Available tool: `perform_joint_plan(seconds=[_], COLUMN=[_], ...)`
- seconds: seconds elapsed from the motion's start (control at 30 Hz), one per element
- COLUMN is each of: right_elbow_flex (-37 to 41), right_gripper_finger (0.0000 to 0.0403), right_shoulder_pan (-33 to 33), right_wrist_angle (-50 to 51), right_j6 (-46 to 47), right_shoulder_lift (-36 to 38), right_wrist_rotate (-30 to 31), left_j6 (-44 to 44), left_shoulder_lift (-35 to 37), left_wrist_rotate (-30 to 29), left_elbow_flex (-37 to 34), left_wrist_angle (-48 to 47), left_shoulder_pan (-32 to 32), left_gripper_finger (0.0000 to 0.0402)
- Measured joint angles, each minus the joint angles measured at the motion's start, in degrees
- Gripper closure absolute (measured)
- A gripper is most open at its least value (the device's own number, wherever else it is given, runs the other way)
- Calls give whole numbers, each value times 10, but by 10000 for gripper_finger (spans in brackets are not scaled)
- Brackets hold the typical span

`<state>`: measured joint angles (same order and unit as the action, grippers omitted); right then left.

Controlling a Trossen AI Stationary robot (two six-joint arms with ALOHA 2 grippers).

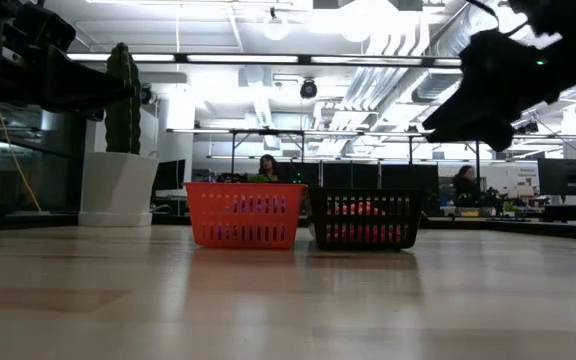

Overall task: Sort spring keychains
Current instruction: Return to Home Position

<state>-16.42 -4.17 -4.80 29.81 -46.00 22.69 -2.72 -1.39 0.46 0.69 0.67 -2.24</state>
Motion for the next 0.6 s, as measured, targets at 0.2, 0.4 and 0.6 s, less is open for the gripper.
perform_joint_plan(seconds=[0.2,0.4,0.6], right_elbow_flex=[100,159,159], right_gripper_finger=[241,244,242], right_shoulder_pan=[-24,-24,-23], right_wrist_angle=[-154,-230,-222], right_j6=[-92,-120,-170], right_shoulder_lift=[66,99,135], right_wrist_rotate=[-132,-167,-118], left_j6=[0,0,0], left_shoulder_lift=[0,0,0], left_wrist_rotate=[0,0,0], left_elbow_flex=[0,0,0], left_wrist_angle=[0,0,0], left_shoulder_pan=[0,0,0], left_gripper_finger=[279,279,279])
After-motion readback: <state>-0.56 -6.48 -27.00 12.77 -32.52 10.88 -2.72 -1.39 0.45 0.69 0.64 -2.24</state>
